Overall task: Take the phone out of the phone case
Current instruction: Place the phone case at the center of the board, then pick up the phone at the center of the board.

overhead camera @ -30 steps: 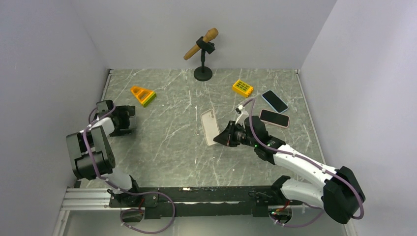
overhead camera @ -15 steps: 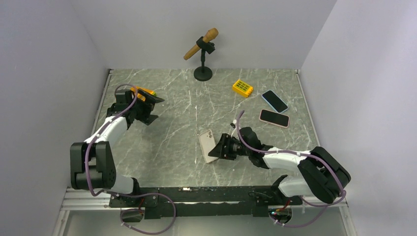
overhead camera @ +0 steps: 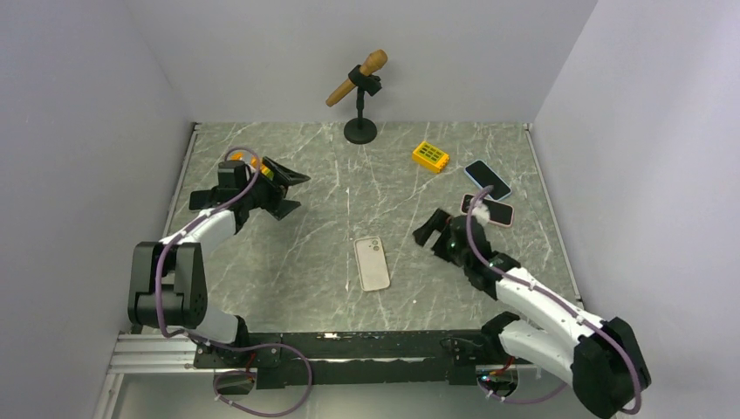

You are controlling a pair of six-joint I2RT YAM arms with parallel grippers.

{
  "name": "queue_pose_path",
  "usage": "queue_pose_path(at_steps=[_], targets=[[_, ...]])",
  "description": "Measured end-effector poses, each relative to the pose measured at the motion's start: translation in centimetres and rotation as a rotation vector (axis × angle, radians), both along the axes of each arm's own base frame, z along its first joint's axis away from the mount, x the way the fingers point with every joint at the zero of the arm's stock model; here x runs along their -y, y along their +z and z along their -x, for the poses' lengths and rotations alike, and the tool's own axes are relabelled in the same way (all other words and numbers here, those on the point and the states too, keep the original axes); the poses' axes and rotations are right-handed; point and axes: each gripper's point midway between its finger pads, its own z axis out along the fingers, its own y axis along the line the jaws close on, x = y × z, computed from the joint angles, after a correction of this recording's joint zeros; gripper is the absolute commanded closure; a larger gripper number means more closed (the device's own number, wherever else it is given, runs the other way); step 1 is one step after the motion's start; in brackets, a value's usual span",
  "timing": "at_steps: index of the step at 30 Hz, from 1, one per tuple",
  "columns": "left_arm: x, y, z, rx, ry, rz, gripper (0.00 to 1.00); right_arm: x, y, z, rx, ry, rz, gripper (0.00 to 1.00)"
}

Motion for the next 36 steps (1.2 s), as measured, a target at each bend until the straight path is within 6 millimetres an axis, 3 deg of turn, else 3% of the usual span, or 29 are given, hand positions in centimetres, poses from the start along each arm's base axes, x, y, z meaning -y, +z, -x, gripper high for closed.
queue_pose_path(at_steps=[4, 8, 13, 16, 19, 25, 29, 32, 36], targets=[[2.0, -1.0, 0.7, -0.028, -0.061, 0.011, 0.05, 7.1, 1.4, -5.0, 0.019, -0.252, 0.077, 0.0], [3.5, -0.9, 1.4, -0.024, -0.107, 0.02, 0.05, 16.0, 1.6, -9.7, -0.033, -0.479, 0.146, 0.0], [4.2, -0.6, 1.5, -0.004, -0.135, 0.03, 0.05, 24.6, -0.3, -11.7, -0.118, -0.642, 0.109, 0.0], [4.3, -0.4, 1.4, 0.003, -0.136, 0.031, 0.06, 27.7, -2.8, -11.5, -0.19, -0.682, 0.067, 0.0], [4.3, -0.4, 1.4, 0.004, -0.136, 0.033, 0.06, 28.2, -5.0, -12.0, -0.251, -0.648, 0.032, 0.0], [4.3, -0.3, 1.3, 0.008, -0.131, 0.045, 0.06, 27.6, -4.6, -15.4, -0.188, -0.53, -0.027, 0.0], [4.4, -0.3, 1.4, 0.008, -0.131, 0.049, 0.07, 26.2, -4.5, -15.9, -0.164, -0.472, -0.045, 0.0], [4.4, -0.2, 1.3, 0.015, -0.132, 0.05, 0.06, 23.7, -4.5, -15.0, -0.15, -0.418, -0.055, 0.0], [4.4, -0.2, 1.4, 0.015, -0.134, 0.053, 0.07, 16.7, -4.4, -12.4, -0.16, -0.262, -0.071, 0.0]])
